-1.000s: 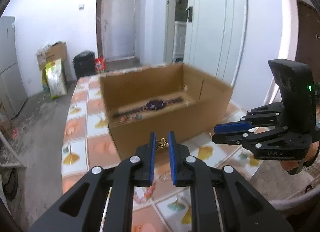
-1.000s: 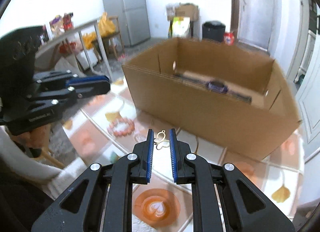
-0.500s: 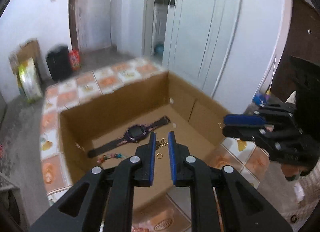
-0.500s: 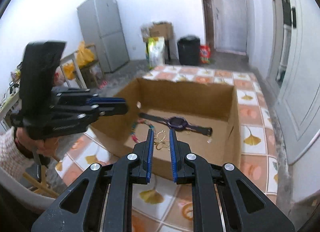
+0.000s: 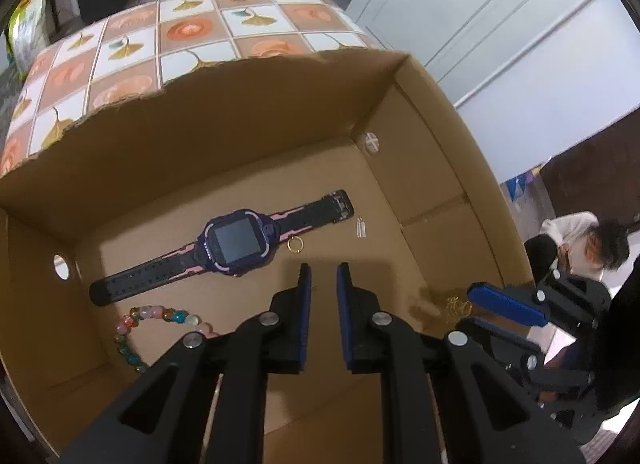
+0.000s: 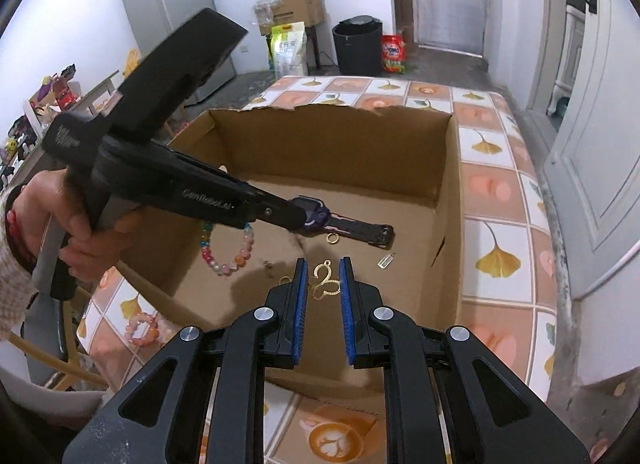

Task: Organize jewelry
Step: 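Open both grippers to drop the gold charms into the box, then move both grippers back down to the table beside the pink bracelet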

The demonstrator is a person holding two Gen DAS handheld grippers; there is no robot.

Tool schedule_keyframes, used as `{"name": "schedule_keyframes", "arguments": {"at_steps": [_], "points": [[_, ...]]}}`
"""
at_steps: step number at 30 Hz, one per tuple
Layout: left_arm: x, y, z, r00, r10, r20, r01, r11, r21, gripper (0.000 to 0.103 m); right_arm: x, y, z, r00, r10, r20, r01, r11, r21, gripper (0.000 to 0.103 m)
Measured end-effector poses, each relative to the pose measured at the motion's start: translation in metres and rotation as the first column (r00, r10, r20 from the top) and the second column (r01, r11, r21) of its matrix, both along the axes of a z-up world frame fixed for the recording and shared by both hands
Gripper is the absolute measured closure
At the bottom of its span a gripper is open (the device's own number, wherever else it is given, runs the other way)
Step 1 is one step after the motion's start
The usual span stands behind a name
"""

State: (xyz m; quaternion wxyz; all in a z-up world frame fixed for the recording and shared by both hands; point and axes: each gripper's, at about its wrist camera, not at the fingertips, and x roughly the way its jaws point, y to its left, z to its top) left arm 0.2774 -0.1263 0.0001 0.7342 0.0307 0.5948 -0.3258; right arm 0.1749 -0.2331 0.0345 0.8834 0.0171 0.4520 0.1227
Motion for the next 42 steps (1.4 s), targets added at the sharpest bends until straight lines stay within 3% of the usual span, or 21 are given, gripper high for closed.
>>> {"name": "schedule_keyframes", "arguments": {"at_steps": [2,9,18,23,28,36,42], "points": [[0.002,0.0,0.0,1.0,0.007,-0.002,-0.007,1.0,-0.005,0.083,0.0,-0.004,-0.001,1.0,-0.009,0.009,0.009,1.0,0.011,0.086],[0.002,0.002,0.006,1.0,0.021,0.013,-0.021,1.0,-0.011,0.081,-0.003,-0.015,0.006,0.999,-0.039,0.035,0.038,0.999,0.034,0.086],[-0.026,0.032,0.054,0.989,0.058,0.133,-0.049,0.996,-0.073,0.067,-0.032,-0.03,0.041,0.986,-0.108,0.129,0.095,0.991,0.097,0.086],[-0.065,0.067,0.088,0.968,0.079,0.239,-0.042,0.987,-0.155,0.043,-0.055,-0.035,0.056,0.977,-0.136,0.163,0.111,0.982,0.154,0.084],[-0.113,0.114,0.104,0.937,0.159,0.31,-0.104,0.977,-0.188,0.034,-0.083,-0.027,0.059,0.976,-0.131,0.174,0.101,0.98,0.173,0.082],[-0.168,0.175,0.083,0.906,0.284,0.314,-0.244,0.956,-0.16,0.027,-0.112,0.003,0.042,0.989,-0.072,0.125,0.045,0.977,0.209,0.073],[-0.199,0.188,0.035,0.898,0.291,0.329,-0.298,0.954,-0.031,0.026,-0.107,0.054,0.007,0.998,0.01,0.059,-0.021,0.984,0.178,0.072]]}}
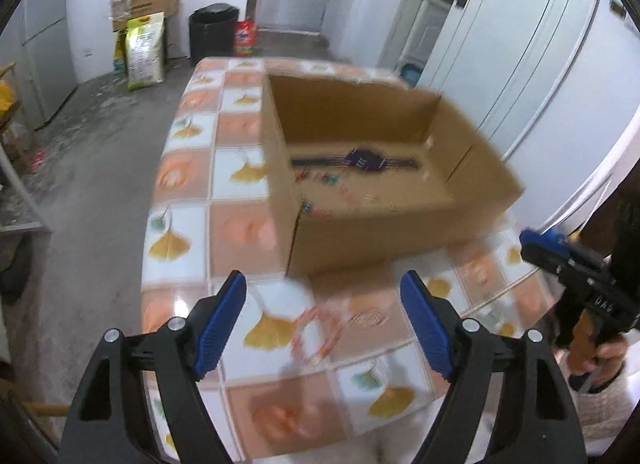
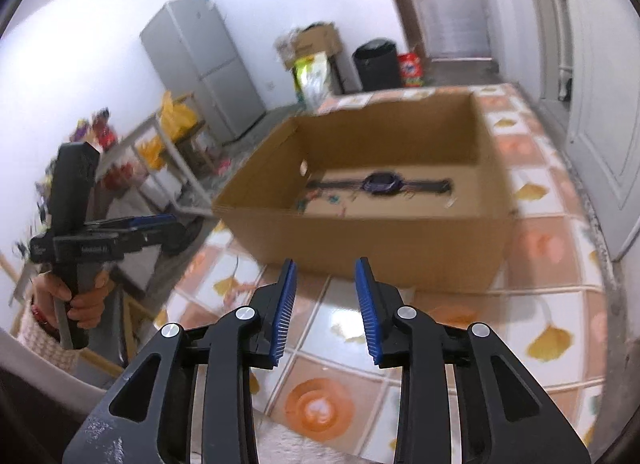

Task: Organize jewelry

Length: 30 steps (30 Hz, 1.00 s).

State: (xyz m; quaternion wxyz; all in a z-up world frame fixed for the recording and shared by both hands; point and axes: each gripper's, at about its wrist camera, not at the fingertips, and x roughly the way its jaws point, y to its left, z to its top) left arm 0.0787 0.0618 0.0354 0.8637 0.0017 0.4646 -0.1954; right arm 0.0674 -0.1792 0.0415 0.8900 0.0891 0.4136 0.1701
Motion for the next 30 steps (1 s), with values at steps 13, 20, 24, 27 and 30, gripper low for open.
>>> {"name": "schedule_keyframes", "arguments": {"at_steps": [13,20,24,27,30], "points": [[-0.037,-0.014,-0.081,1.0,-0.026,-0.017,0.027,0.994,0.101,0.026,0.049,0.095,-0.08,0.986,0.16,-0.045,-0.165,0.972,-0.167,0.078],[-0.039,-0.015,-0.08,0.998,-0.058,0.04,0.053,0.992,0.113,0.026,0.059,0.103,-0.09,0.978,0.198,-0.061,-0.206,0.959,-0.193,0.088],[-0.04,-0.014,-0.077,0.995,-0.07,0.073,0.062,0.992,0.11,0.026,0.06,0.106,-0.093,0.975,0.21,-0.065,-0.22,0.949,-0.225,0.097],[-0.041,-0.013,-0.076,0.993,-0.08,0.092,0.07,0.992,0.104,0.026,0.06,0.104,-0.092,0.975,0.212,-0.069,-0.222,0.947,-0.23,0.1],[-0.043,-0.013,-0.075,0.99,-0.088,0.108,0.077,0.992,0.1,0.026,0.058,0.1,-0.089,0.973,0.219,-0.077,-0.231,0.946,-0.23,0.103]]}}
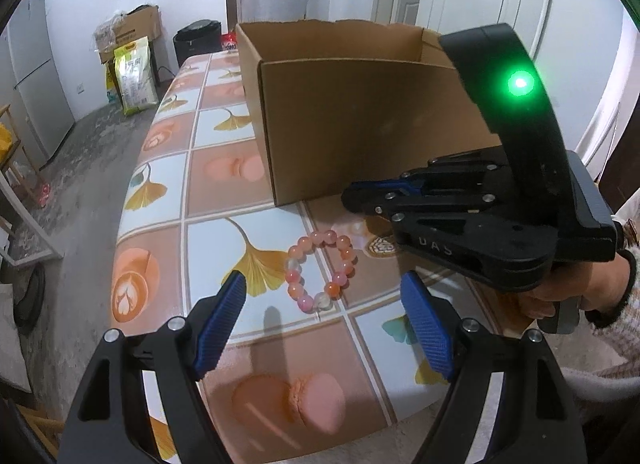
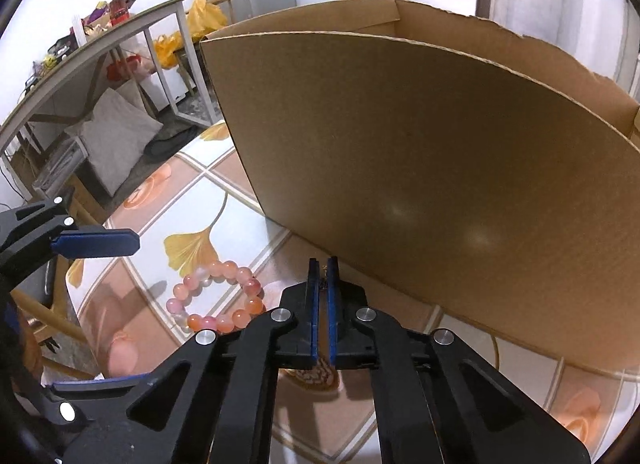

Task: Organize jewelry

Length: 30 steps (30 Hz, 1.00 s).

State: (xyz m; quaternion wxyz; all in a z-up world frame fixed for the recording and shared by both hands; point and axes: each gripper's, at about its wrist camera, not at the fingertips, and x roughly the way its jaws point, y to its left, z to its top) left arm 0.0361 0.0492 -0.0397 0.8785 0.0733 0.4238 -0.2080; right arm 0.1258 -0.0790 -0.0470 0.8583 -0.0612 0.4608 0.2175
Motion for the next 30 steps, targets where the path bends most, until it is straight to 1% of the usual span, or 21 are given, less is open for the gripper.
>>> {"name": "schedule_keyframes", "arguments": {"at_steps": [7,14,20,21,22,23,25,27,28,29,30], "points": [[-0.004,-0.003,0.003,0.999,-0.031,0.03,0.032,0.999,-0.036,0.026,-0.002,-0.027,0.009,0.998,-0.056,-0.026,0.058,0.995,0.079,0.103],[-0.003,-0.011,0.003,0.998,-0.056,0.038,0.058,0.998,-0.038,0.026,-0.021,-0.07,0.023,0.99,-0.13,-0.048,0.136,0.978,0.156,0.103],[0.001,-0.018,0.001,0.997,-0.069,0.028,0.07,0.997,-0.042,0.035,-0.039,-0.11,0.027,0.976,-0.204,-0.076,0.216,0.951,0.223,0.103],[0.002,-0.019,0.001,0.997,-0.069,0.024,0.07,0.997,-0.043,0.036,-0.039,-0.104,0.028,0.974,-0.214,-0.076,0.226,0.949,0.22,0.103],[0.003,-0.019,0.0,0.997,-0.069,0.02,0.07,0.996,-0.046,0.036,-0.042,-0.11,0.027,0.971,-0.222,-0.083,0.235,0.948,0.213,0.103],[0.003,-0.02,0.0,0.997,-0.07,0.017,0.07,0.996,-0.046,0.036,-0.039,-0.103,0.023,0.97,-0.223,-0.094,0.238,0.949,0.205,0.103],[0.004,-0.023,-0.001,0.997,-0.069,0.015,0.07,0.997,-0.041,0.036,-0.044,-0.108,0.02,0.965,-0.242,-0.1,0.257,0.95,0.177,0.099],[0.004,-0.025,-0.001,0.997,-0.07,0.014,0.071,0.997,-0.039,0.036,-0.048,-0.111,0.019,0.965,-0.233,-0.117,0.251,0.952,0.175,0.09],[0.003,-0.026,-0.001,0.997,-0.069,0.016,0.069,0.997,-0.037,0.036,-0.051,-0.113,0.02,0.965,-0.236,-0.112,0.252,0.954,0.166,0.077],[0.003,-0.027,0.0,0.998,-0.068,0.017,0.068,0.997,-0.036,0.036,-0.054,-0.113,0.022,0.966,-0.237,-0.1,0.251,0.955,0.157,0.067],[0.003,-0.026,0.0,0.998,-0.067,0.016,0.067,0.997,-0.036,0.036,-0.056,-0.114,0.023,0.968,-0.236,-0.088,0.246,0.958,0.146,0.066]]}}
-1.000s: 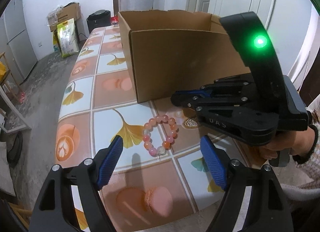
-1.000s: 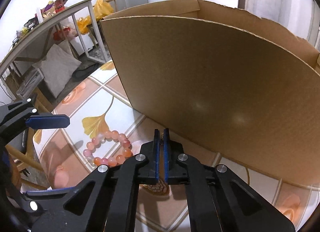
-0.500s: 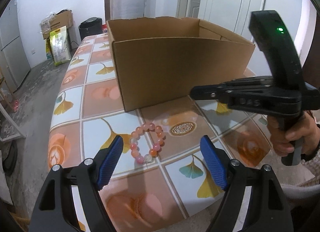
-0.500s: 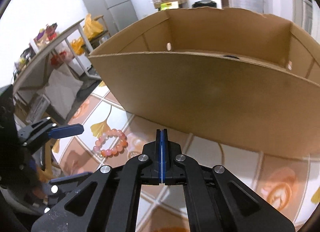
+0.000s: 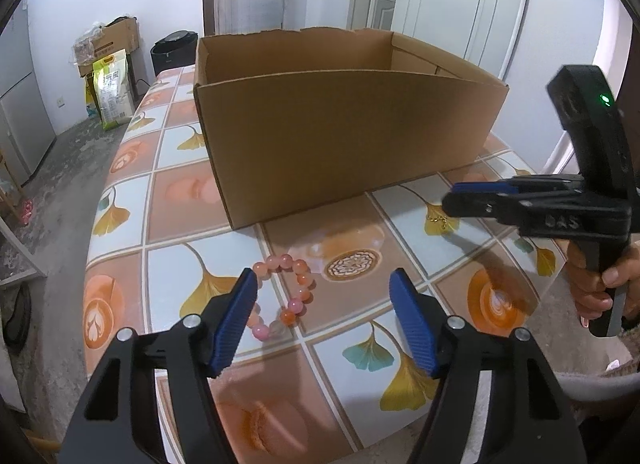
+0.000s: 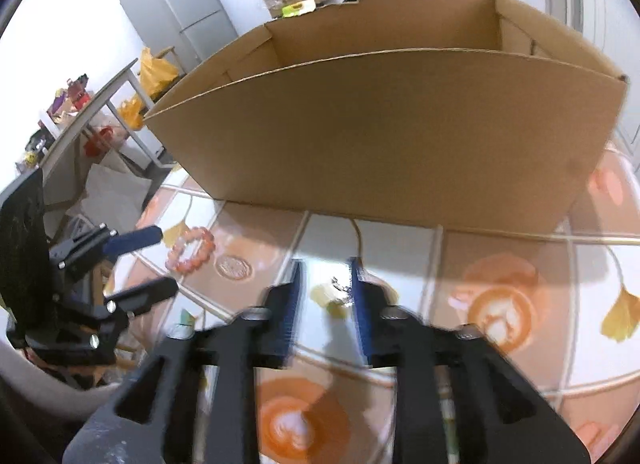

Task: Organize jewelry

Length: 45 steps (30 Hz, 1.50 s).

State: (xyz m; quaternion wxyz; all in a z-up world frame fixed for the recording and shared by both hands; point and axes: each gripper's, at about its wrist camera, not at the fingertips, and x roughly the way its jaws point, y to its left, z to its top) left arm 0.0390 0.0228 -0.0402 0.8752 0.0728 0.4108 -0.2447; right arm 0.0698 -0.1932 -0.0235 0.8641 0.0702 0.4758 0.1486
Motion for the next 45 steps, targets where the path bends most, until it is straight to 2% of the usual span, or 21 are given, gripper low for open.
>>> {"name": "schedule_keyframes", "arguments": {"at_steps": [6,9,11,17,20,24,31,36,38,39,40,41,43,45], "points": [[0.0,0.0,0.0,1.0,0.005,-0.004,-0.005,1.0,0.007,0.036,-0.001,0.004,-0.002,1.0,0.018,0.023,-0.017,0.998,-0.064,0.067],[0.0,0.0,0.0,1.0,0.008,-0.003,-0.008,1.0,0.012,0.036,0.003,0.015,-0.007,0.998,0.051,0.023,-0.048,0.993,-0.104,0.081],[-0.001,0.0,0.0,1.0,0.01,-0.001,-0.01,1.0,0.013,0.036,0.004,0.019,-0.014,0.997,0.073,0.012,-0.07,0.987,-0.143,0.094],[-0.001,0.0,0.001,1.0,0.018,0.003,-0.018,1.0,0.017,0.036,-0.001,0.02,-0.017,0.996,0.086,0.026,-0.079,0.975,-0.207,0.103],[-0.001,0.0,0.001,1.0,0.019,0.002,-0.019,1.0,0.018,0.037,0.001,0.014,-0.016,0.998,0.068,0.011,-0.065,0.984,-0.167,0.103],[0.0,0.001,-0.001,1.0,0.024,-0.007,-0.024,0.999,0.026,0.041,0.0,-0.003,-0.008,1.0,0.022,0.009,-0.021,0.997,-0.069,0.103],[0.007,0.005,-0.005,0.999,0.036,-0.032,-0.035,0.999,0.031,0.057,-0.004,-0.019,0.005,0.999,-0.026,0.039,0.026,1.0,0.003,0.103],[0.01,0.006,-0.008,0.998,0.04,-0.042,-0.038,0.998,0.04,0.064,-0.004,-0.013,0.008,0.998,-0.014,0.056,0.014,1.0,-0.005,0.103],[0.01,0.007,-0.008,0.998,0.041,-0.045,-0.039,0.999,0.038,0.065,-0.004,-0.009,0.005,0.999,0.026,0.041,-0.026,1.0,-0.012,0.099],[0.009,0.007,-0.008,0.998,0.041,-0.044,-0.039,0.998,0.038,0.065,-0.004,-0.004,0.004,0.998,0.035,0.044,-0.034,0.999,-0.042,0.096],[0.009,0.007,-0.008,0.998,0.041,-0.042,-0.04,0.998,0.04,0.065,-0.003,0.001,0.002,0.998,0.05,0.043,-0.047,0.997,-0.066,0.08],[0.009,0.007,-0.007,0.998,0.042,-0.042,-0.04,0.998,0.04,0.065,-0.002,0.005,0.0,0.997,0.067,0.041,-0.064,0.995,-0.075,0.072],[0.009,0.007,-0.007,0.998,0.043,-0.041,-0.042,0.998,0.041,0.065,0.001,0.011,-0.004,0.995,0.089,0.036,-0.085,0.991,-0.1,0.072],[0.009,0.007,-0.007,0.998,0.045,-0.041,-0.043,0.998,0.041,0.065,0.006,0.016,-0.012,0.993,0.113,0.016,-0.11,0.986,-0.127,0.076]]}}
